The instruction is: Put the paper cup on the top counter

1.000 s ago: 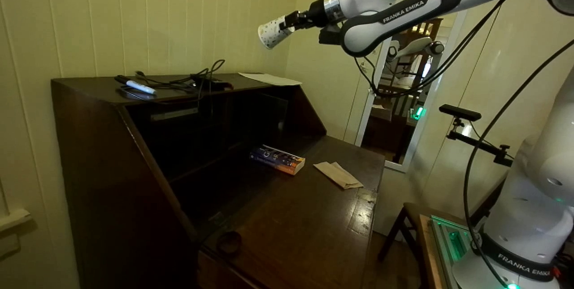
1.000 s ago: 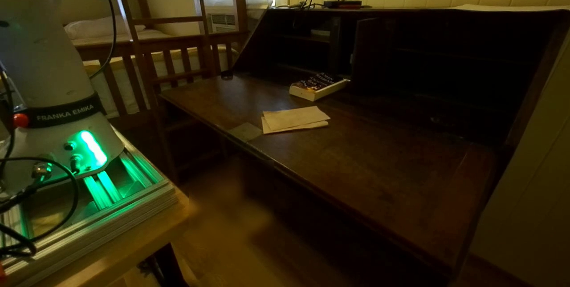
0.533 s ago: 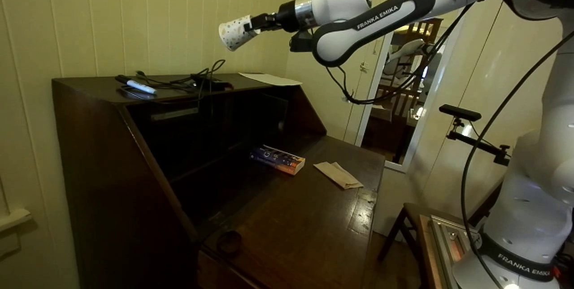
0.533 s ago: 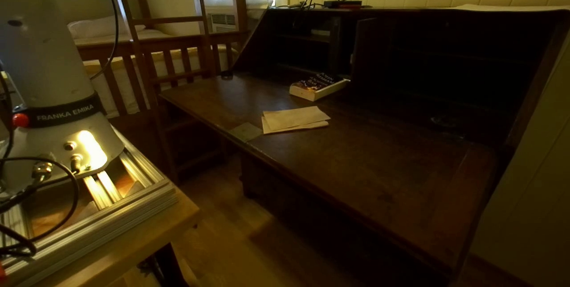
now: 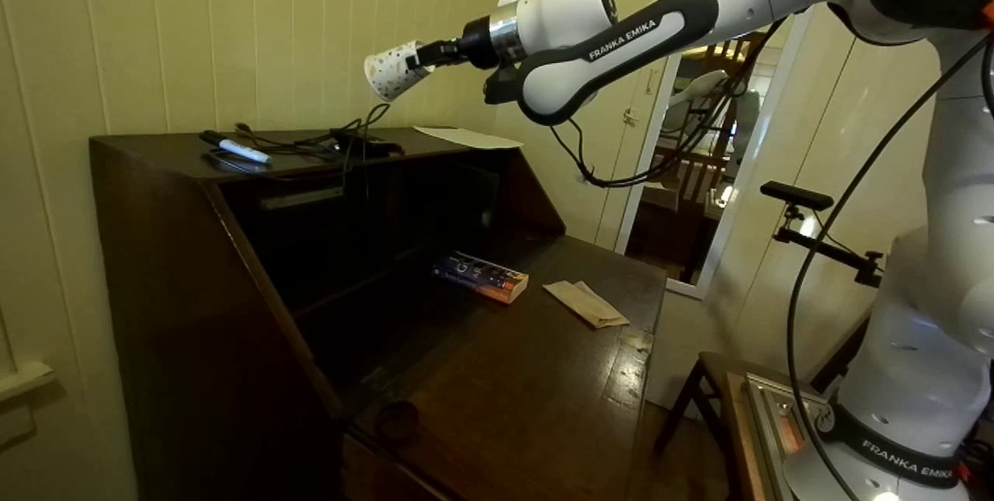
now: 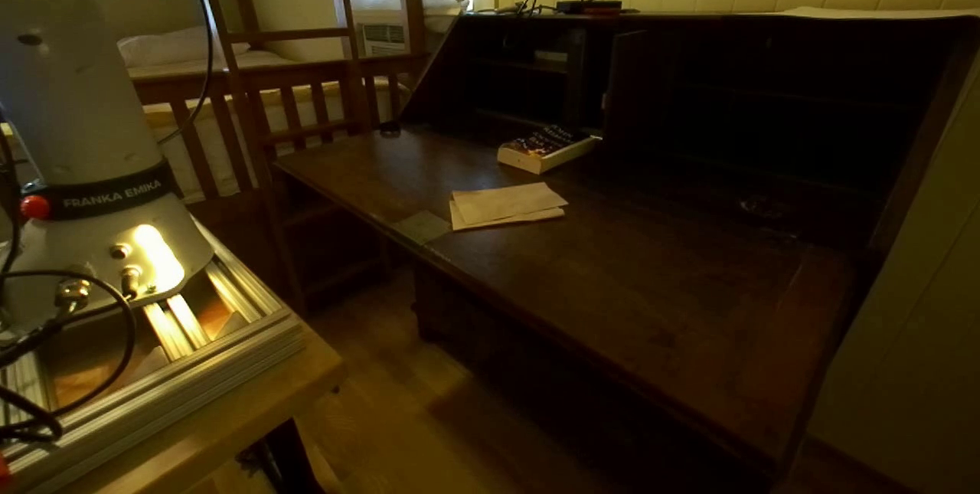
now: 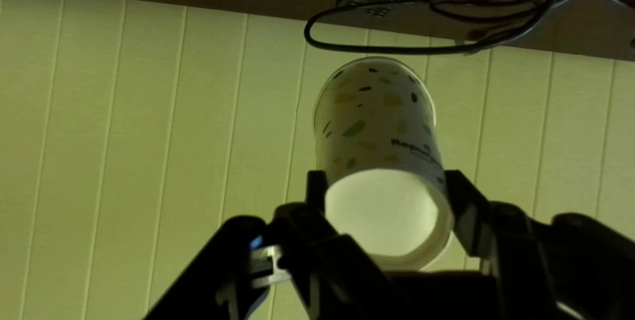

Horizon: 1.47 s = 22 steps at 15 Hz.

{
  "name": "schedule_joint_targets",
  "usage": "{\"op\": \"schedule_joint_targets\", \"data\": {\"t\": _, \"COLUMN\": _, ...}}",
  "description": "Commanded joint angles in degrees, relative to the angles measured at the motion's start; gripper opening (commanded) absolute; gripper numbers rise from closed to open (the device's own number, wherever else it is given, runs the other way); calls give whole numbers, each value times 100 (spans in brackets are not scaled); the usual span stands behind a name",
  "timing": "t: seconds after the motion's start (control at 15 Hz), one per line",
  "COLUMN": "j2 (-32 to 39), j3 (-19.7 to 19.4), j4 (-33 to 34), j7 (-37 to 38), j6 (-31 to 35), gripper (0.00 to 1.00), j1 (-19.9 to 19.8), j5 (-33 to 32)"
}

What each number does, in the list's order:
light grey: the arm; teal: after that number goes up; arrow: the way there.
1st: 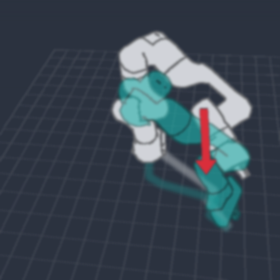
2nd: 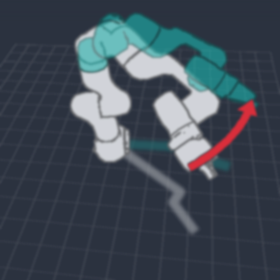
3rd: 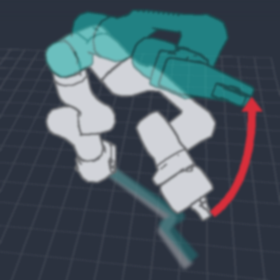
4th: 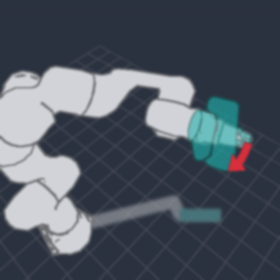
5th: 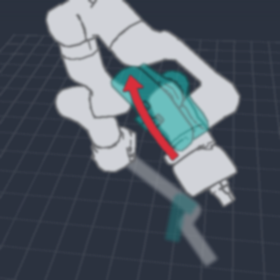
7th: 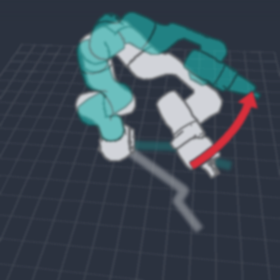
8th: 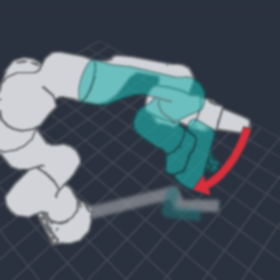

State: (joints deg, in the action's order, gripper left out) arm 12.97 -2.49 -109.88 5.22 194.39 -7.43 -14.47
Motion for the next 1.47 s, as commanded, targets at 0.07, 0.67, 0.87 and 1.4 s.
{"op": "schedule_joint_targets", "data": {"t": 0.07, "j2": 168, "j3": 391, "j4": -62, "j7": 176, "j6": 161, "gripper": 36, "j1": 48, "j5": 2}}
{"op": "schedule_joint_targets", "data": {"t": 0.67, "j2": 1513, "j3": 574, "j4": 784, "j7": -398, "j6": 1073, "gripper": 36, "j1": 618, "j5": 357}}
{"op": "schedule_joint_targets", "data": {"t": 0.87, "j2": 1880, "j3": 534, "j4": 1107, "j7": -517, "j6": 1034, "gripper": 36, "j1": 740, "j5": 349}}
{"op": "schedule_joint_targets", "data": {"t": 1.4, "j2": 1715, "j3": 386, "j4": 1100, "j7": -733, "j6": 133, "gripper": 100, "j1": 800, "j5": 373}}
